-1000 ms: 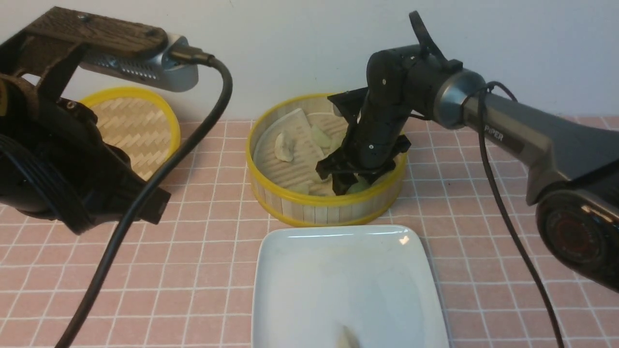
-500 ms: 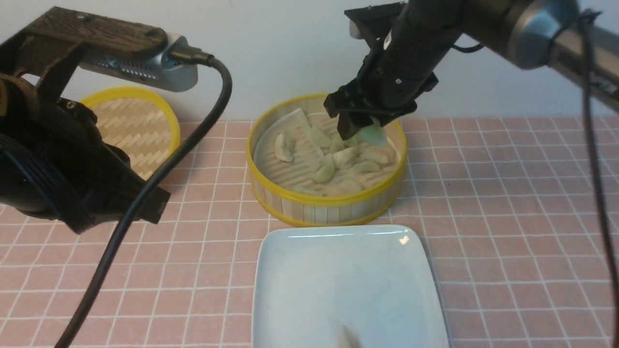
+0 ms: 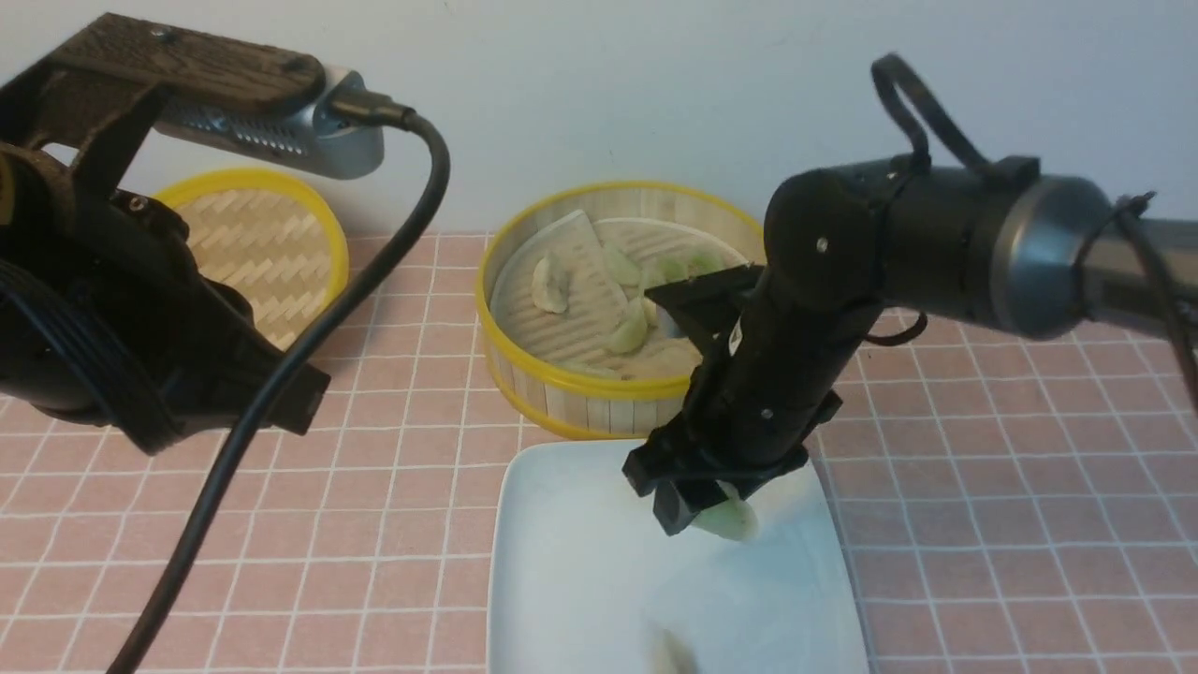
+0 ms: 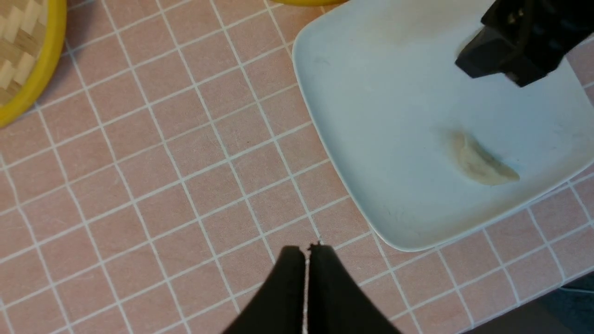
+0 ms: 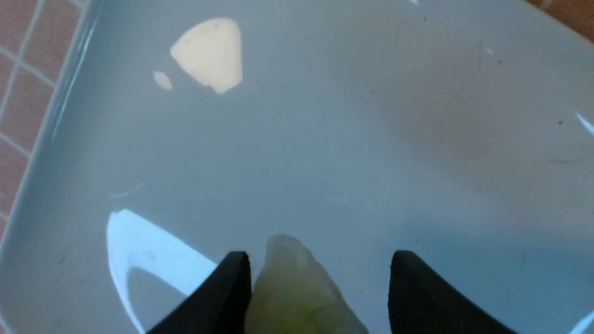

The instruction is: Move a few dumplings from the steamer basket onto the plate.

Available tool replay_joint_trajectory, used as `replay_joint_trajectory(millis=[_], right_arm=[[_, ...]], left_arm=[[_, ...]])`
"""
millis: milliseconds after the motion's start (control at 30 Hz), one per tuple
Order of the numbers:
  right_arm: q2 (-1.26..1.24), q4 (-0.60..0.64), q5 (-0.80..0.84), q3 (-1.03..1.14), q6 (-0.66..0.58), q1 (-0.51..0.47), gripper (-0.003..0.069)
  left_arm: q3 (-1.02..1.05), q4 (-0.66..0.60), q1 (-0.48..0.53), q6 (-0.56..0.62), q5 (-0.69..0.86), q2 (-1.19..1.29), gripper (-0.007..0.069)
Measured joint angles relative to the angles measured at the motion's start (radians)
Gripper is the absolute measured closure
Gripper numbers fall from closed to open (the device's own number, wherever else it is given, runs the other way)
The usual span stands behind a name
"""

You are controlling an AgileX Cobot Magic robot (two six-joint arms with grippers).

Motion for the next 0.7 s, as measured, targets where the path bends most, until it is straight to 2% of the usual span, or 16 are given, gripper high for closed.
replay_joint_trajectory(millis=[100,200,300,433,533,700], right_arm=[[0.019,0.002,-0.021,0.000,0.015,0.000,0.0269],[0.022,0.006,-0.024,0.000,0.036,0.000,0.0151],[0.022,0.007,-0.006,0.000,0.041,0.000,0.0069],[-0.003,0.000,0.057,0.000,0.034,0.000,0.0065],[-0.082,-0.034,0.154,0.000,0.023,0.000,0.0184],[-0.345,-0.095,0.176,0.012,0.046,0.000,0.0551]], left_arm=[[0.000,0.000,0.000,0.000,0.000,0.000,0.0631],[0.004,0.000,0.000,0.000,0.000,0.000,0.0631],[0.008,0.000,0.000,0.000,0.000,0.000,0.0631],[0.008,0.000,0.000,0.000,0.000,0.000,0.0631],[0.008,0.000,0.000,0.001,0.000,0.000,0.0631],[0.008,0.000,0.000,0.001,-0.001,0.000,0.0631]])
